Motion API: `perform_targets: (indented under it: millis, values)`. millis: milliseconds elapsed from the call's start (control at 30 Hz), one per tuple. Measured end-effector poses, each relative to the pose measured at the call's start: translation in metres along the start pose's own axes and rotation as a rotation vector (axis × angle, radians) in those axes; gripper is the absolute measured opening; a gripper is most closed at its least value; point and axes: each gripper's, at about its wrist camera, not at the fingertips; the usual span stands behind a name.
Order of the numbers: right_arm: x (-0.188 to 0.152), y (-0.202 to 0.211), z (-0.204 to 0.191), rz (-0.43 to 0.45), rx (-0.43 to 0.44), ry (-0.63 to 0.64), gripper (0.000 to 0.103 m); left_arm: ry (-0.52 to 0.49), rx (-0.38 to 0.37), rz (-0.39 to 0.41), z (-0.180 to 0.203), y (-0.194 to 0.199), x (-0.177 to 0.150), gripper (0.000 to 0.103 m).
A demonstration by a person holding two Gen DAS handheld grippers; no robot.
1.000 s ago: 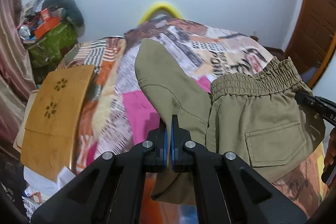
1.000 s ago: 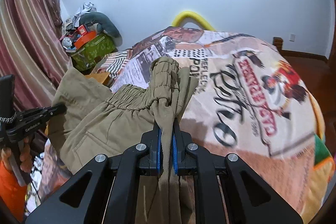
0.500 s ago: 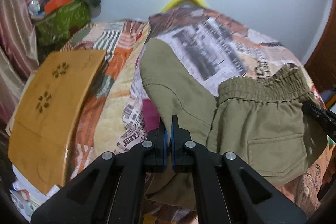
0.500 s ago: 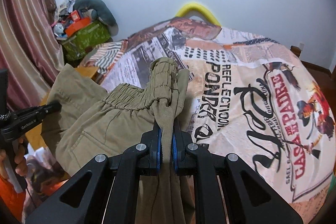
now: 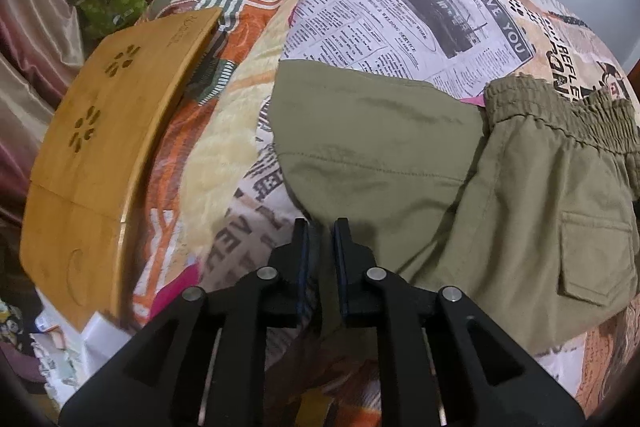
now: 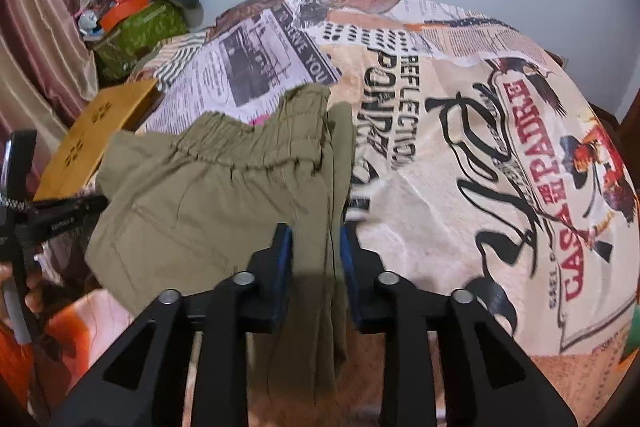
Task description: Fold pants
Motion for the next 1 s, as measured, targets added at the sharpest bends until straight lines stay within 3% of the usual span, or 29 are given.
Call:
perform_targets:
  millis: [200,467,667,767,1000]
  values:
    - [-0.001,0.032,-0.005,0.011,0.049,-0.006,0.031,-0.030,-0.011,0.059,0.006,0.049,-0.006,0.016]
    - [-0.011,0.132,-0.036,0.185,0.105,0.069,0.031,-0.052,-0.012,0.239,0.019,0.167,-0.026,0.022]
    - [-0.032,0.211,-0.053,0.319,0.181,0.111,0.032,-0.061,-0.040,0.425,0.028,0.272,-0.064,0.022]
    - [-0.050,0.255,-0.063,0.405,0.210,0.137,0.032,-0.074,-0.013,0.532,0.035,0.327,-0.091,0.022]
    - [-0.092,0.335,-0.077,0.564,0.289,0.172,0.031,-0.090,-0.015,0.704,0.052,0.418,-0.155,0.022]
Point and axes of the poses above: each gripper's, at about its wrist camera, not at the fingertips, and y roughly against the way its jaws point, z to its right, x to its top, and after that the axes turned 12 degrees about -y, right-handed
